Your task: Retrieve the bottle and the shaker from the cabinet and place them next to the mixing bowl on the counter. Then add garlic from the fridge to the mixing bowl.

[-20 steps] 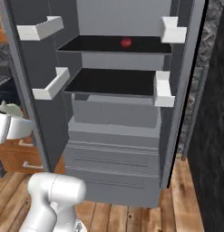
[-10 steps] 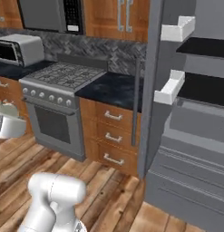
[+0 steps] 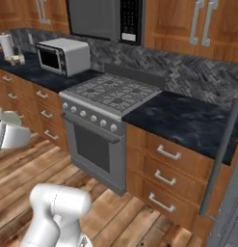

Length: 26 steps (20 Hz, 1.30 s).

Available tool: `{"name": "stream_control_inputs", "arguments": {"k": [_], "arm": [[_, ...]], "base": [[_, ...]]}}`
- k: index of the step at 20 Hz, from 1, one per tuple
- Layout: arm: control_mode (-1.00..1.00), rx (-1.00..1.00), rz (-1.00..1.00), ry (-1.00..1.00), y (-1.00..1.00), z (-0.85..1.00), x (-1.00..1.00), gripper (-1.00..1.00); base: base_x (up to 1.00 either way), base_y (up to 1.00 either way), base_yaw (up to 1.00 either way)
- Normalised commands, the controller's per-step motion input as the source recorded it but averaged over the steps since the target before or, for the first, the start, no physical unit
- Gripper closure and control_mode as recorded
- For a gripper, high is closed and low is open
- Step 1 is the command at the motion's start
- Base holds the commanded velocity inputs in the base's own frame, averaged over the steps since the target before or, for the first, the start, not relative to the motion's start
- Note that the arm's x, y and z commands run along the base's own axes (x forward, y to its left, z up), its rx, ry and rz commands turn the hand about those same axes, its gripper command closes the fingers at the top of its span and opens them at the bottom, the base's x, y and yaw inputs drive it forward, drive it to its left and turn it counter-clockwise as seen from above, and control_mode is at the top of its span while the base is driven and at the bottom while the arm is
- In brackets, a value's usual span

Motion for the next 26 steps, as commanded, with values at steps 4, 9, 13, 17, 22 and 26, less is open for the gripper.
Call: {"name": "stream_control_inputs", "arguments": {"k": [4, 9, 13, 17, 22, 26], "arm": [[1.0, 0.0, 0.0, 0.0, 0.0, 0.0, 0.0, 1.0], [1.0, 0.0, 0.0, 0.0, 0.0, 0.0, 0.0, 1.0], [1.0, 0.0, 0.0, 0.0, 0.0, 0.0, 0.0, 1.0], [1.0, 0.0, 0.0, 0.0, 0.0, 0.0, 0.0, 1.0], [1.0, 0.0, 0.0, 0.0, 0.0, 0.0, 0.0, 1.0], [1.0, 0.0, 0.0, 0.0, 0.0, 0.0, 0.0, 1.0]], "base": [[1.0, 0.39, 0.15], [1.0, 0.68, 0.25], [1.0, 0.87, 0.21], [1.0, 1.0, 0.08], [1.0, 1.0, 0.0], [1.0, 1.0, -0.01]]}}
